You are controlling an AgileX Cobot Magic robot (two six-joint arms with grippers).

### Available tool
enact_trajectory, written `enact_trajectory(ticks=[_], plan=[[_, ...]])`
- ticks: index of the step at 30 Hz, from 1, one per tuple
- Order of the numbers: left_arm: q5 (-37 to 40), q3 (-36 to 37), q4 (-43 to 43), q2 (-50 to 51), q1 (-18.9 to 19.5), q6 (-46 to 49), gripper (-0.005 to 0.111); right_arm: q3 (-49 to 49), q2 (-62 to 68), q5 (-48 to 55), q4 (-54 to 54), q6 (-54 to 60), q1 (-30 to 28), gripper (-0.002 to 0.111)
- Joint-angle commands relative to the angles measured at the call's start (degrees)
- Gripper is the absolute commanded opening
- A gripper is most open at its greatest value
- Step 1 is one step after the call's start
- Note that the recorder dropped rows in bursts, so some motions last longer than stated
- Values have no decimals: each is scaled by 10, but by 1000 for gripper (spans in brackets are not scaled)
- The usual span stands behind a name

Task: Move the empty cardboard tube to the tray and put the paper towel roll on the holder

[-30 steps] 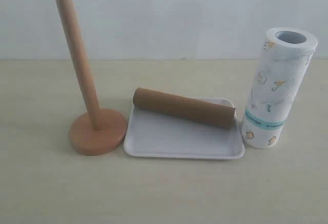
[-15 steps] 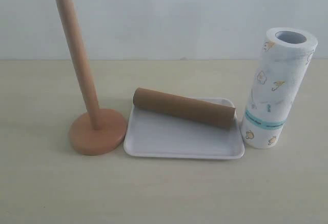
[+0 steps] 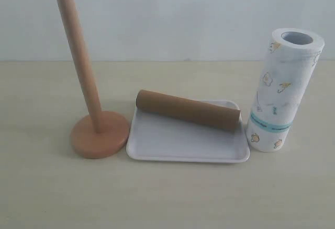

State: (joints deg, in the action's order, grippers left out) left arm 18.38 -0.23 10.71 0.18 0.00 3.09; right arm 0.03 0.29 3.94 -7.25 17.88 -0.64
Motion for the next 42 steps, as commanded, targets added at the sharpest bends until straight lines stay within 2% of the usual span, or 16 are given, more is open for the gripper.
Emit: enact_trajectory(ticks=[1,5,10,13,18,22,28,37,42], plan=[[-2,2,4,-2,0,-5,4,0,-3,-258,3,8,1,5],[-2,2,4,-2,0,-5,4,0,-3,-483,3,-71,1,5],[-2,2,4,-2,0,-5,4,0,-3,-622,5,-283,1,5],[-2,2,4,-2,0,-5,4,-28,-3,-591,5,-300,1,5],[-2,2,4,-2,0,-5,4,-130,49,-444,23,-303,1,5],[-2,2,4,-2,0,-5,4,-178,153,-367,130,-342,1,5],[-2,2,4,-2,0,-5,4,-178,317,-321,261,-512,1,5],[-2,2,4,-2,0,-5,4,-178,580,-341,411,-600,1,5],[-3,2,4,-2,0,-5,4,-178,696,-415,433,-611,1,5]])
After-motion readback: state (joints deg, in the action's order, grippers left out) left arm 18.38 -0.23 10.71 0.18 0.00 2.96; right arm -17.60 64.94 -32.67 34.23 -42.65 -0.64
